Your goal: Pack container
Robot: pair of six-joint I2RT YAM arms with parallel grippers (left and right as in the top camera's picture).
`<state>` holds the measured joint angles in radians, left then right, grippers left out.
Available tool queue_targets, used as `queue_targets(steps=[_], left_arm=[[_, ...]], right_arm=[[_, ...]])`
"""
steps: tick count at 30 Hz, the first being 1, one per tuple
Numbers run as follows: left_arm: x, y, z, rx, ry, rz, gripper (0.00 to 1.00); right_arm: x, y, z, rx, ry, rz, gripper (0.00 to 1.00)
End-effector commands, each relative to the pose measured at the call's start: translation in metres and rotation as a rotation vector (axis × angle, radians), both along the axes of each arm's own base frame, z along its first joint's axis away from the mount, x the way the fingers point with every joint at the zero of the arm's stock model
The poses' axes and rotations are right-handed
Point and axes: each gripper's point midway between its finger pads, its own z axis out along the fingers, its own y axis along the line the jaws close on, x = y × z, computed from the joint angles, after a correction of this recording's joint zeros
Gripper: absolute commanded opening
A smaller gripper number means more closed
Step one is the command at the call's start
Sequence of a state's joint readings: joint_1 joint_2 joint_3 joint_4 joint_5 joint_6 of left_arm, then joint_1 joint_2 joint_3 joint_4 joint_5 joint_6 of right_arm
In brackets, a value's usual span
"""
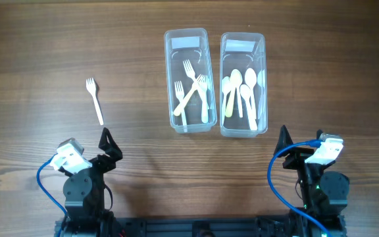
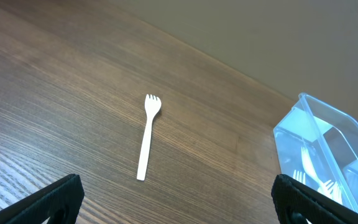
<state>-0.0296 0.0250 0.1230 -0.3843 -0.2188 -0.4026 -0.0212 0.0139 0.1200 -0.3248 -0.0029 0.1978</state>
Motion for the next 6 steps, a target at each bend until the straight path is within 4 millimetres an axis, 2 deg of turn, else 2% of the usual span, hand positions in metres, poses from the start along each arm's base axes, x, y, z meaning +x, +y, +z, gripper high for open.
queue_targets(steps=[1,6], left_arm=[[0.0001,-0.0002,0.0000,-0.011,-0.012,-0.001,1.00],[0.0002,-0.0003,0.0000,-0.012,-0.012,-0.001,1.00]], right_arm=[[0.0002,0.0001,0.0003,0.013,-0.004,-0.003,1.00],[0.0002,0.0001,0.0003,0.013,-0.004,-0.003,1.00]])
